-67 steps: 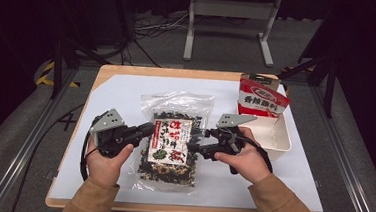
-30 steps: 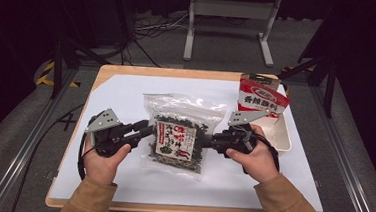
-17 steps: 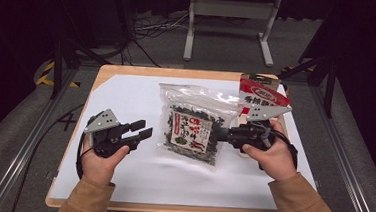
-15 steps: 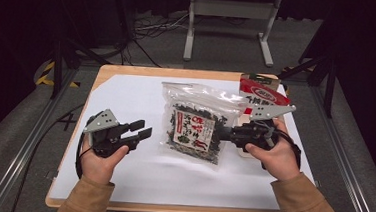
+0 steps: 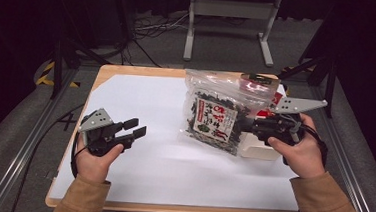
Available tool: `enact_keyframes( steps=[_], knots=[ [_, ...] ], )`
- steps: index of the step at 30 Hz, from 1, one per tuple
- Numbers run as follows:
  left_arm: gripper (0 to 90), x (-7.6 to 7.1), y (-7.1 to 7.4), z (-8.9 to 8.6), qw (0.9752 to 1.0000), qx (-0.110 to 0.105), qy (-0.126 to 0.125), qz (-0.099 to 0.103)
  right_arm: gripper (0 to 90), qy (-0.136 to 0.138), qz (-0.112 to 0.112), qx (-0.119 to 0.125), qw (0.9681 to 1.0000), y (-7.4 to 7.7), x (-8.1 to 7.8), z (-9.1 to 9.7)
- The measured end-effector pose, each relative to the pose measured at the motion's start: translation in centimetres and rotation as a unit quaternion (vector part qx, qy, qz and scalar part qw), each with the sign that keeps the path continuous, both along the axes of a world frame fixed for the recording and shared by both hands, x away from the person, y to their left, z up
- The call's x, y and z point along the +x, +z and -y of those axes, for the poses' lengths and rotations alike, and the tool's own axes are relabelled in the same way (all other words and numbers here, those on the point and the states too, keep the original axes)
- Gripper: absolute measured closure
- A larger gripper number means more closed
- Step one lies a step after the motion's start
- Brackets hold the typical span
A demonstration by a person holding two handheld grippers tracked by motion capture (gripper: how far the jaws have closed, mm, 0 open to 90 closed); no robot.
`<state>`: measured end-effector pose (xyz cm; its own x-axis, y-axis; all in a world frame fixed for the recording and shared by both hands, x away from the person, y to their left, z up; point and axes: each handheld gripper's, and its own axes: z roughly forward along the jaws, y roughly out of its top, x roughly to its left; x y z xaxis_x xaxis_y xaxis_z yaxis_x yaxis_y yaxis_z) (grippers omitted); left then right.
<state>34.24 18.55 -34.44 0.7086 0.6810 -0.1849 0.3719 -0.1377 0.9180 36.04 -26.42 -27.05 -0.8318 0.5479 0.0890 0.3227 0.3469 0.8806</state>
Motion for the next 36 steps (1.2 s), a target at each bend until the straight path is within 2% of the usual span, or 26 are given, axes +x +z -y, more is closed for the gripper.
enact_keyframes(
  steps=[5, 13, 24, 36],
  knots=[
    [53.4, 0.2, -0.1, -0.3, 1.0000, 0.009, 0.001, 0.001, 79.8, -0.012, 0.009, -0.001, 0.9999, 1.0, -0.1, 0.9],
    [53.2, 0.3, -0.3, -0.6, 0.9999, 0.009, 0.004, -0.002, 79.8, -0.033, 0.025, 0.004, 0.9991, 2.7, -0.4, 2.5],
    [53.5, 0.4, -0.5, -0.7, 0.9999, 0.011, 0.006, -0.005, 79.8, -0.059, 0.040, 0.006, 0.9975, 3.7, -0.6, 4.3],
    [53.5, 0.5, -0.7, -0.8, 0.9999, 0.011, 0.007, -0.006, 79.8, -0.099, 0.053, -0.009, 0.9936, 4.2, -0.5, 6.0]
  ],
)
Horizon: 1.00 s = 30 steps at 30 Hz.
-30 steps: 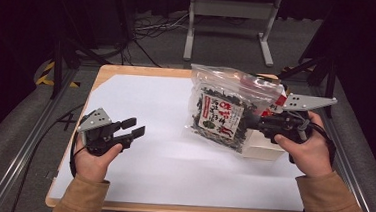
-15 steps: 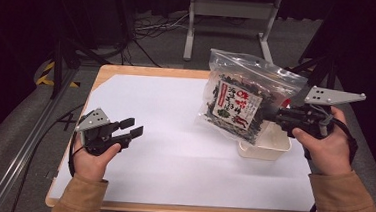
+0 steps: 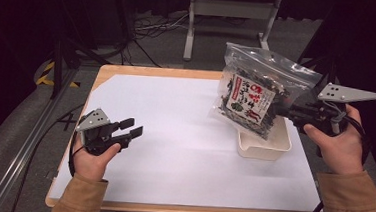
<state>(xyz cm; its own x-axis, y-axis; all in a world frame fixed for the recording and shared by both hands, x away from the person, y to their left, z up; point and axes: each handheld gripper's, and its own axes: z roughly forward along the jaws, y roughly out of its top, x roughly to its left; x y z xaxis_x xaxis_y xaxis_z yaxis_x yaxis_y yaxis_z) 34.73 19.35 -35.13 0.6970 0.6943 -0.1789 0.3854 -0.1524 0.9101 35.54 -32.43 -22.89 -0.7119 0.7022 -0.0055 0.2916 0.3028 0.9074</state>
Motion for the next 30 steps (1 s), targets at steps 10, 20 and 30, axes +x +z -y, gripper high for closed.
enact_keyframes(
  steps=[10, 20, 30],
  knots=[
    [53.6, 0.0, -0.1, 0.1, 1.0000, 0.001, -0.002, -0.003, 79.7, -0.029, 0.008, -0.008, 0.9995, 0.0, 0.1, 1.4],
    [53.6, 0.0, -0.2, 0.2, 1.0000, 0.002, -0.001, -0.005, 79.7, -0.068, 0.003, -0.031, 0.9972, -0.5, 0.1, 2.4],
    [53.4, 0.0, -0.3, 0.1, 1.0000, 0.002, 0.001, -0.005, 79.7, -0.103, -0.017, -0.043, 0.9936, -2.0, 0.8, 3.2]
  ],
)
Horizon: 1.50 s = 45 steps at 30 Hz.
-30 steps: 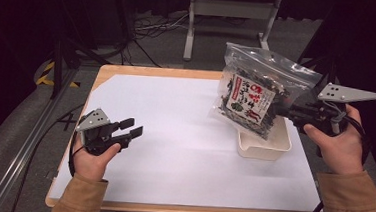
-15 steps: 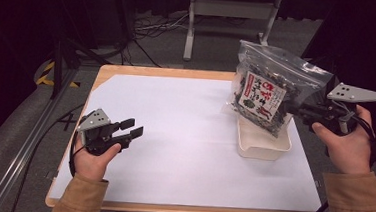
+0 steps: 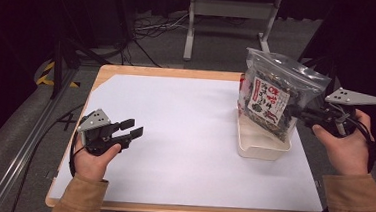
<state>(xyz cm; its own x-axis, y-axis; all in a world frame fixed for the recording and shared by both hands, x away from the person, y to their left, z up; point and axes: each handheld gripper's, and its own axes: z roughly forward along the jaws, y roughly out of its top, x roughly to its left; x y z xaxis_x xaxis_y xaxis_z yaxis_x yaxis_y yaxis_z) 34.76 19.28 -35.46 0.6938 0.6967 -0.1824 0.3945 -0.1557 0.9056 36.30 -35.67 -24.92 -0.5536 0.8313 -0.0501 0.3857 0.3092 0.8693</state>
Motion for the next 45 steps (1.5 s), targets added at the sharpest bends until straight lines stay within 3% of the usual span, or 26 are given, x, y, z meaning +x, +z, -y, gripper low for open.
enact_keyframes(
  steps=[8, 22, 34, 45],
  knots=[
    [53.3, 0.1, -0.1, 0.0, 1.0000, 0.001, 0.000, -0.002, 79.7, -0.020, -0.009, -0.004, 0.9998, -0.9, 0.4, 0.4],
    [52.6, 0.1, -0.2, 0.0, 1.0000, -0.001, -0.001, -0.005, 79.5, -0.013, -0.028, -0.011, 0.9995, -2.7, 0.7, 0.1],
    [52.4, 0.1, -0.3, 0.0, 1.0000, 0.000, -0.002, -0.007, 79.3, -0.018, -0.043, -0.015, 0.9988, -5.3, 1.0, 0.1],
    [51.5, 0.1, -0.3, 0.2, 1.0000, 0.001, -0.004, -0.005, 79.1, -0.022, -0.040, 0.013, 0.9989, -7.7, 0.6, 0.8]
  ],
)
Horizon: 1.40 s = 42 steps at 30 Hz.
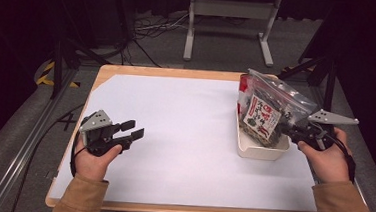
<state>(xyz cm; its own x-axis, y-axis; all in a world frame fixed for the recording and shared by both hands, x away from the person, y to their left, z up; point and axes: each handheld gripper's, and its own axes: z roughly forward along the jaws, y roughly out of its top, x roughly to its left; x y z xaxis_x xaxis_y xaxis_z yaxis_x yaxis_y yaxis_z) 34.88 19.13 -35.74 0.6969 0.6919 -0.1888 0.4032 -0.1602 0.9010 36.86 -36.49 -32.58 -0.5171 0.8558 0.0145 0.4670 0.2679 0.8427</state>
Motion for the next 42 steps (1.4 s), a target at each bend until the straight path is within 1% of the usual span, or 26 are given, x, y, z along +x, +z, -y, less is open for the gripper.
enact_keyframes(
  steps=[3, 5, 8, 11, 12, 14, 15, 17, 21, 22, 23, 30, 33, 39, 42],
  knots=[
    [49.3, 0.0, 0.0, 0.0, 1.0000, 0.001, -0.003, -0.004, 78.8, -0.002, -0.001, 0.006, 1.0000, -0.2, -0.1, 0.2],
    [48.3, 0.0, 0.0, 0.1, 1.0000, 0.005, -0.005, -0.004, 78.4, -0.001, 0.001, 0.005, 1.0000, -0.2, -0.2, 0.3],
    [47.3, -0.1, 0.0, 0.1, 0.9999, 0.008, -0.006, -0.002, 77.7, -0.004, 0.006, 0.006, 1.0000, -0.2, -0.1, 0.3],
    [46.0, -0.2, -0.1, 0.0, 0.9999, 0.013, -0.008, -0.002, 75.9, -0.008, 0.013, 0.013, 0.9998, 0.0, -0.2, 0.4],
    [45.6, -0.2, -0.1, -0.1, 0.9998, 0.017, -0.009, 0.001, 74.2, -0.008, 0.015, 0.018, 0.9997, 0.0, -0.2, 0.4],
    [45.1, -0.3, -0.2, -0.1, 0.9998, 0.016, -0.008, -0.003, 68.7, -0.009, 0.022, 0.027, 0.9994, 0.2, -0.4, 0.4],
    [45.0, -0.4, -0.3, -0.2, 0.9998, 0.017, -0.009, -0.002, 65.4, -0.009, 0.027, 0.033, 0.9991, 0.3, -0.5, 0.4],
    [44.2, -0.6, -0.3, -0.3, 0.9998, 0.019, -0.010, -0.001, 60.4, -0.010, 0.035, 0.034, 0.9988, 0.5, -0.9, 0.4],
    [43.5, -1.0, -0.3, -0.6, 0.9997, 0.020, -0.014, 0.008, 52.2, -0.010, 0.049, 0.032, 0.9982, 0.8, -1.7, 0.3],
    [43.3, -1.2, -0.2, -0.6, 0.9997, 0.019, -0.015, 0.007, 50.2, -0.013, 0.052, 0.033, 0.9980, 1.0, -2.0, 0.3],
    [43.2, -1.2, -0.2, -0.7, 0.9996, 0.021, -0.015, 0.010, 48.6, -0.015, 0.055, 0.032, 0.9979, 1.1, -2.3, 0.2],
    [42.9, -1.8, 0.0, -1.1, 0.9996, 0.017, -0.018, 0.010, 45.4, -0.025, 0.053, 0.027, 0.9979, 1.6, -4.0, 0.0],
    [42.8, -1.9, 0.0, -1.2, 0.9995, 0.021, -0.020, 0.014, 44.8, -0.020, 0.056, 0.027, 0.9979, 1.7, -4.6, -0.1],
    [42.6, -2.2, -0.1, -1.4, 0.9995, 0.019, -0.023, 0.011, 43.3, -0.016, 0.059, 0.029, 0.9977, 1.9, -5.6, -0.3],
    [42.3, -2.4, -0.2, -1.6, 0.9995, 0.016, -0.026, 0.012, 41.4, 0.001, 0.066, 0.024, 0.9975, 2.0, -6.0, -0.7]
  ],
)
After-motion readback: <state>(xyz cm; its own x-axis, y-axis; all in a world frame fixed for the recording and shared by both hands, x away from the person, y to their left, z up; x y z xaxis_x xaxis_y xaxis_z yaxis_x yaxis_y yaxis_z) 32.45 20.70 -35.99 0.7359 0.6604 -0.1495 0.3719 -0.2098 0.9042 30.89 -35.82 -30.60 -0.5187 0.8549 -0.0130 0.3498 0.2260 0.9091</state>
